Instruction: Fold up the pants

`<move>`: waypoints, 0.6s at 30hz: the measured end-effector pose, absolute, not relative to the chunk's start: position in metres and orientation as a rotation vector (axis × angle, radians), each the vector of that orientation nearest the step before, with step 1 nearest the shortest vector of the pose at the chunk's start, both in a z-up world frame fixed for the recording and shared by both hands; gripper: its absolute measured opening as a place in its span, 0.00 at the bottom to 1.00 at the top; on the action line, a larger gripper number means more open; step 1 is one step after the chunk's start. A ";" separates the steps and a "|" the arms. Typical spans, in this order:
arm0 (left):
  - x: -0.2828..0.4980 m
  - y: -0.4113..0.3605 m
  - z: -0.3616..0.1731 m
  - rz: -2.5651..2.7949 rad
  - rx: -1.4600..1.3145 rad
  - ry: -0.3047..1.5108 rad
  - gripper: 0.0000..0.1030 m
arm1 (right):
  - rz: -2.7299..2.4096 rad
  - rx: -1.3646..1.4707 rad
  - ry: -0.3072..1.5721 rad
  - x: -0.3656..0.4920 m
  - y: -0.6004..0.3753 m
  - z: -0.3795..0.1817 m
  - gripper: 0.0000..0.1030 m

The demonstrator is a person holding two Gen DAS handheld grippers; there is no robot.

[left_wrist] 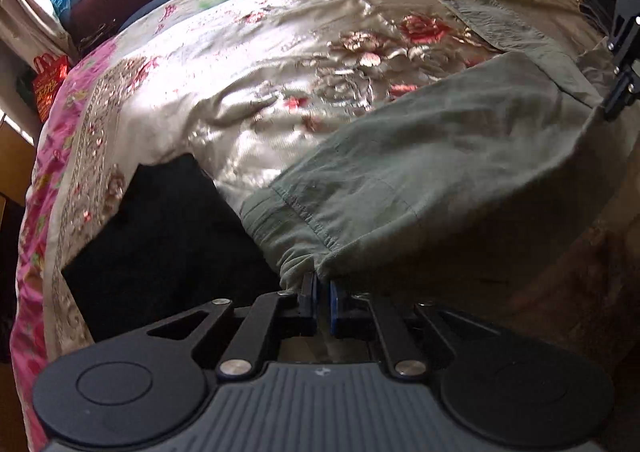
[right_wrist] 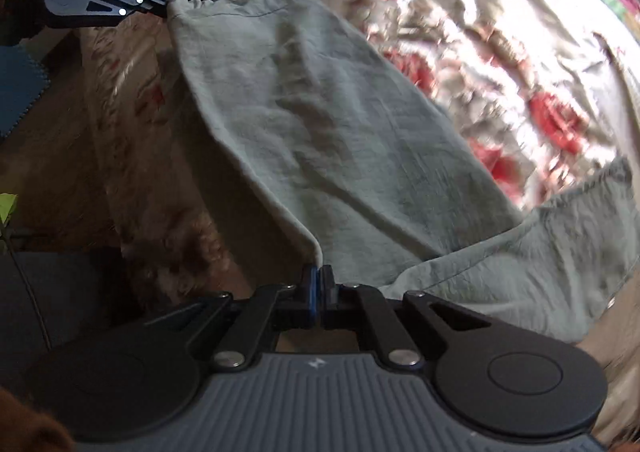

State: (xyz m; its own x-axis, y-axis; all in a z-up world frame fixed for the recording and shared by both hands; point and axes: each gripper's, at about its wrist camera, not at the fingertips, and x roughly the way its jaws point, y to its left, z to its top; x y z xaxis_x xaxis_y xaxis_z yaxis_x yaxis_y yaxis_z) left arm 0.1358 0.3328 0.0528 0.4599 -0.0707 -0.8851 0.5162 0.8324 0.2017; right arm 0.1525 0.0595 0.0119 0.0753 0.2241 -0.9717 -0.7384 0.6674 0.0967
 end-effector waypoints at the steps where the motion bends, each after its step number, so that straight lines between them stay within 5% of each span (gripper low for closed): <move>1: 0.129 0.332 0.040 -0.359 0.468 1.057 0.21 | 0.757 -0.478 1.344 0.143 0.062 -0.007 0.02; 5: 0.109 0.324 0.005 -0.338 0.473 1.075 0.21 | 0.719 -0.529 1.370 0.127 0.074 -0.047 0.07; 18: 0.096 0.325 0.002 -0.158 0.586 0.918 0.26 | 0.710 -0.532 1.250 0.122 0.114 -0.036 0.13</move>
